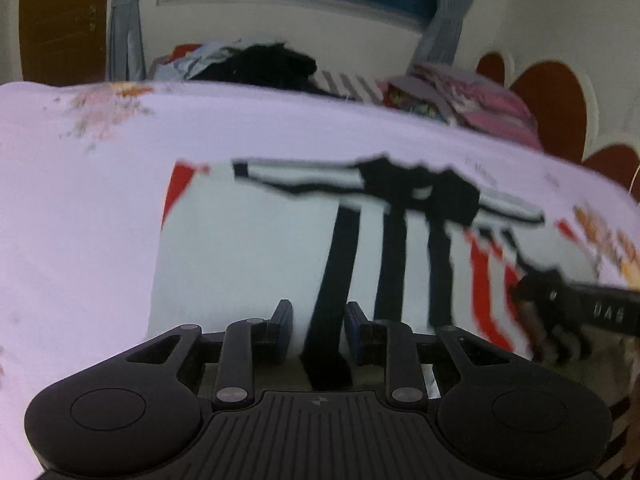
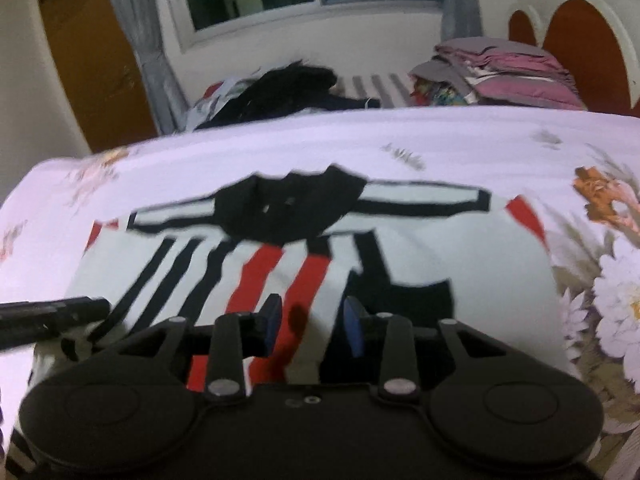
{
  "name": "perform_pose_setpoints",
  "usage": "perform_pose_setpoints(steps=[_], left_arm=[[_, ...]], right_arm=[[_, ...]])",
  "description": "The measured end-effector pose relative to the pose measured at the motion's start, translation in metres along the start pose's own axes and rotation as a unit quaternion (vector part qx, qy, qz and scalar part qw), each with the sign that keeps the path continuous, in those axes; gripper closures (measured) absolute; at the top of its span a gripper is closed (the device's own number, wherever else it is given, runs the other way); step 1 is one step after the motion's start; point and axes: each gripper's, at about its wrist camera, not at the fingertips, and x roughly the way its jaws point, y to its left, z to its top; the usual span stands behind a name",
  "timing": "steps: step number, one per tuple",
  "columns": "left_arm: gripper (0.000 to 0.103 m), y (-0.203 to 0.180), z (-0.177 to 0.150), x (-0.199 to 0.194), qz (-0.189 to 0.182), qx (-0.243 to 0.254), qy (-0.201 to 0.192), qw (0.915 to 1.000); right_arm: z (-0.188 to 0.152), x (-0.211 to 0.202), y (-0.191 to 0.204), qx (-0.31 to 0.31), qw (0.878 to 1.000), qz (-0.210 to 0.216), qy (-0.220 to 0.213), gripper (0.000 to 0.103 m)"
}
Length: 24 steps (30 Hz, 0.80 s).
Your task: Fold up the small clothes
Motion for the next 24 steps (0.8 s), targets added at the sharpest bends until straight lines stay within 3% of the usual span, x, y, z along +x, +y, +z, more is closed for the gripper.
perform_pose_setpoints(steps=[5,7,10,17,24], left_arm=[[0.075,0.015,-0.014,-0.005,-0.011,-0.012,-0.012,0.9998],[0.075,0.018,-0.012,-0.007,-0.005,-0.021,-0.007,0.9998],[0.075,0.014,-0.012,-0.010,0.008,-0.021,-0.002,0.9997],[0.075,0.000,-0.015,-0.035,0.009,-0.025,-0.011,0.9996],[0.075,-0.029,-0.024,-0.050,-0.017,-0.020,-0.003,0.9997]], right_arm=[[-0.012,0.005,-0.016,-0.025,0.998,-0.048,0.009,0.071],[-0.011,0.002,-0.024,-0.006,0.999,-0.044,0.014,0.071],[-0.010,-0.002,-0.017,-0.023,0.998,-0.049,0.022,0.069],[-0.020,-0.026,-0.011,0.002,1.000,-0.004,0.014,0.067],[-0.033,-0.041,0.010,-0.024,0.999,0.028,0.021,0.066]])
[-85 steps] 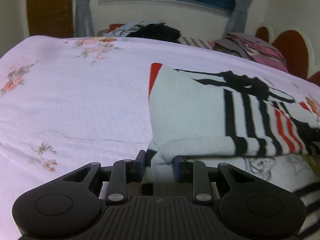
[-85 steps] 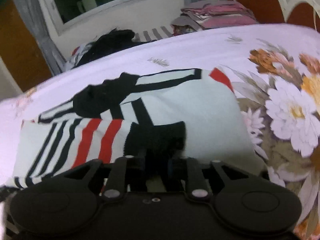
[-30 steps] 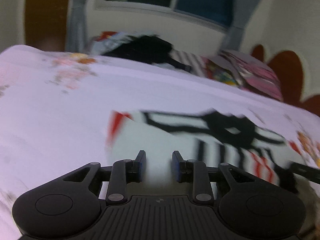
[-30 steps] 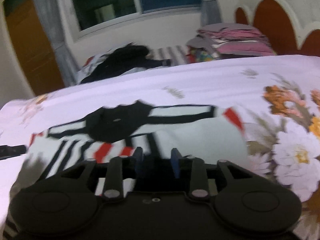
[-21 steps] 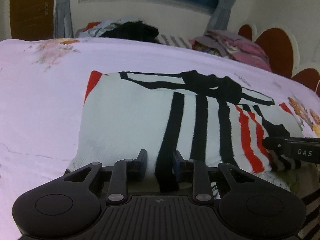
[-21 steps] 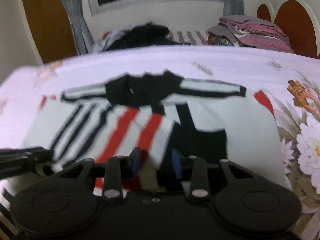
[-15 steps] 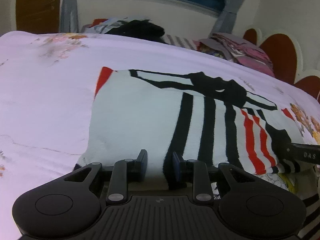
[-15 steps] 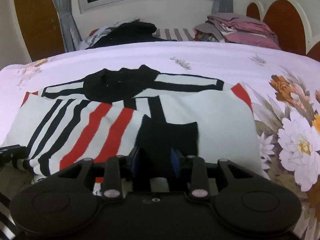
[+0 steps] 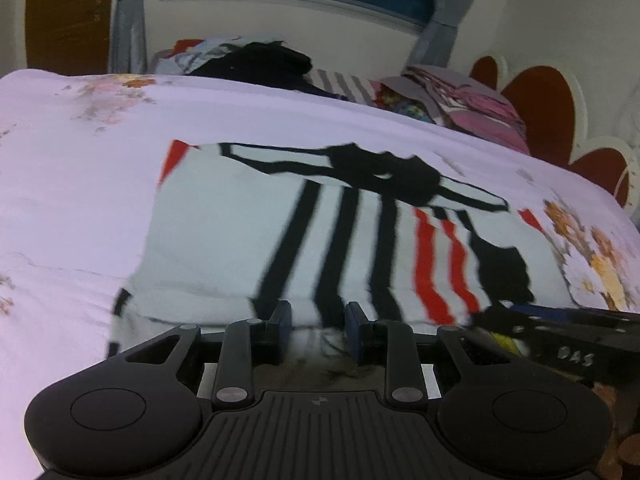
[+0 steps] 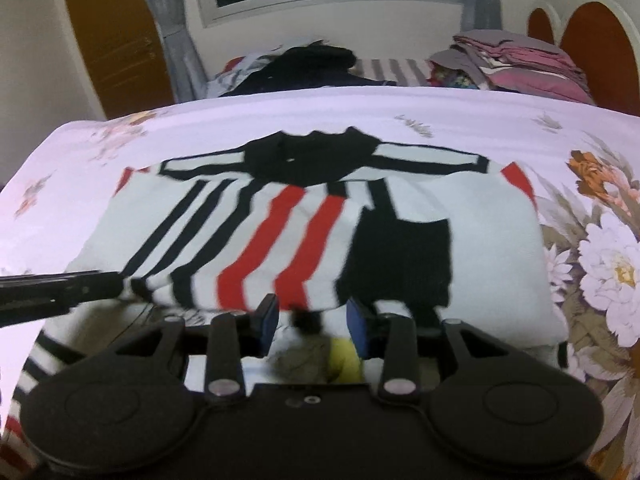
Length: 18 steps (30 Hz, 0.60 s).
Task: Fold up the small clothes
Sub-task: 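Grasp the black hem with both grippers and lift it toward the collar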
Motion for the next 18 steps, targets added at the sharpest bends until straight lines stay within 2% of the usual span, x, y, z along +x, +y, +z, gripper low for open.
perform_pose_setpoints(steps=[7,11,18], left_arm=[[0.075,-0.025,-0.019,0.005,0.002,0.017,0.027,0.9995],[0.075,-0.033,-0.031,0.010,0.015,0.035,0.045,0.9983],[0.074,-0.037,-0.042,0.007,0.039,0.061,0.042,0.9964]], right_arm=[[-0.020,-0.003,0.009,-0.025,0.999,0.010,0.022,0.067],[-0.031,-0.006,0.008,-0.055,0.998,-0.004,0.028,0.066],[-0.047,-0.017,-0.024,-0.052,0.998,-0.029,0.034,0.065]])
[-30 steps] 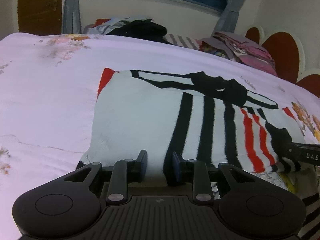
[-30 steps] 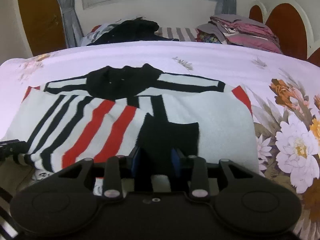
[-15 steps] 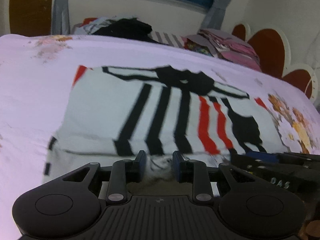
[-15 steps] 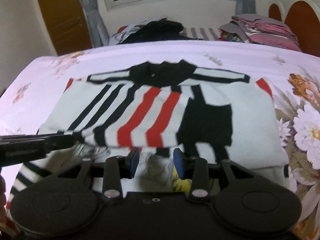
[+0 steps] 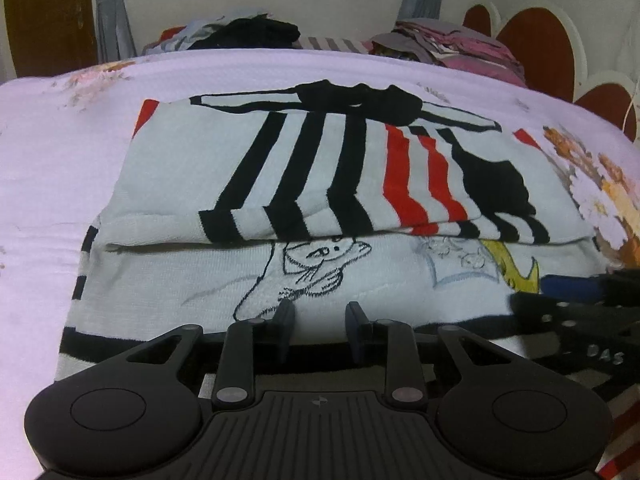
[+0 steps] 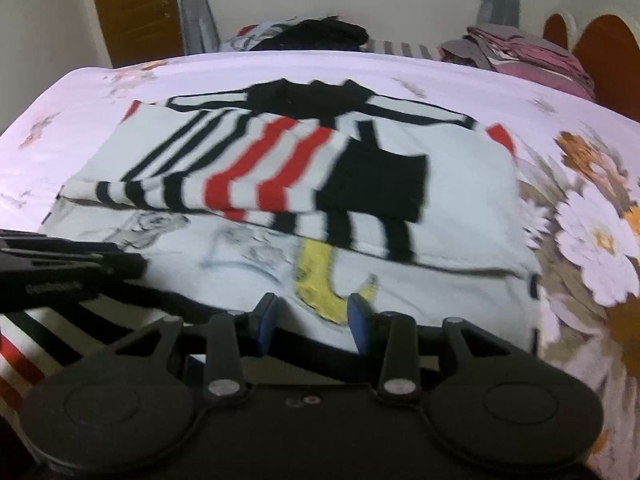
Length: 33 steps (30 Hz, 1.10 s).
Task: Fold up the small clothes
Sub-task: 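Grasp the black hem with both grippers and lift it toward the collar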
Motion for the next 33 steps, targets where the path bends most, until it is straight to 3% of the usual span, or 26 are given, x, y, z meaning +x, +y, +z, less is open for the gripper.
perform_pose_setpoints(steps=[11,13,17,24,29,33], left_arm=[[0.074,0.016,-0.014,-0.014,0.017,0.001,0.003,0.9999],[0.074,0.020,-0.019,-0.024,0.029,-0.011,0.004,0.9995],[0.074,0.014,-0.028,-0.044,0.015,-0.023,-0.003,0.9996],[0.074,-0.008,-0.046,-0.050,-0.020,0.009,0.014,0.9997],[0.074,0.003,-0.064,-0.053,-0.012,0.049,0.017,0.9986],[0.074,0.024,-0.076,-0.064,-0.006,0.062,0.011,0.9980]], right_arm=[[-0.021,-0.017,-0.034,0.001,1.000,-0.020,-0.003,0.063],[-0.020,-0.024,-0.031,0.009,1.000,0.003,-0.008,0.065],[-0.017,-0.034,-0.001,-0.009,0.998,0.051,-0.023,0.069],[-0.029,-0.031,0.045,-0.040,0.995,0.089,-0.001,0.070],[-0.044,-0.036,0.057,-0.063,0.996,0.062,0.005,0.071],[-0.060,-0.044,0.045,-0.068,0.998,-0.003,-0.002,0.069]])
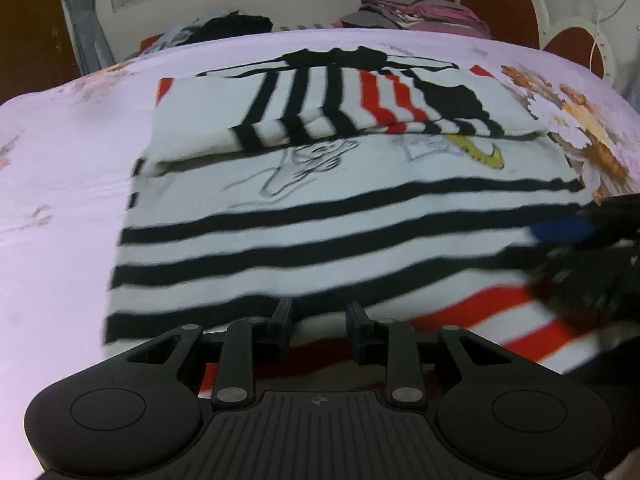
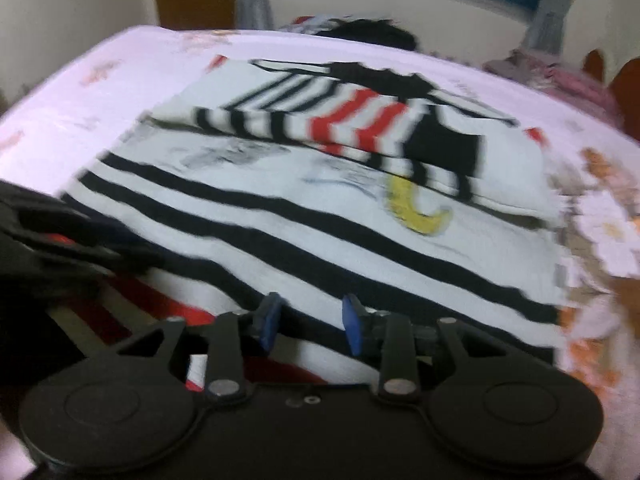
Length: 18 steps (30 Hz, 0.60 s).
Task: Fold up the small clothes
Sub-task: 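Grasp the black hem with both grippers and lift it toward the collar, then lay the hem over the folded body and open both grippers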
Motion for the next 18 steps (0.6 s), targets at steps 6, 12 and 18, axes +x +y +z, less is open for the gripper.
perform_pose_setpoints(steps=[6,12,18], left_arm=[[0.074,0.027,-0.022,-0.017,-0.014,-0.011,-0.009,0.9998],[0.074,0.026,-0.028,-0.032,-0.033,-0.021,-0.008,0.9992],[0.074,0.018,-0.038,-0.036,-0.051,-0.012,-0.003,0.9986]], right_arm=[[-0.017,-0.020,-0.018,0.069,0.997,-0.038,0.015,0.068],[-0.026,-0.045,0.015,0.079,0.997,-0.023,0.000,0.067],[-0.034,-0.041,0.028,0.095,0.995,-0.029,0.022,0.066]])
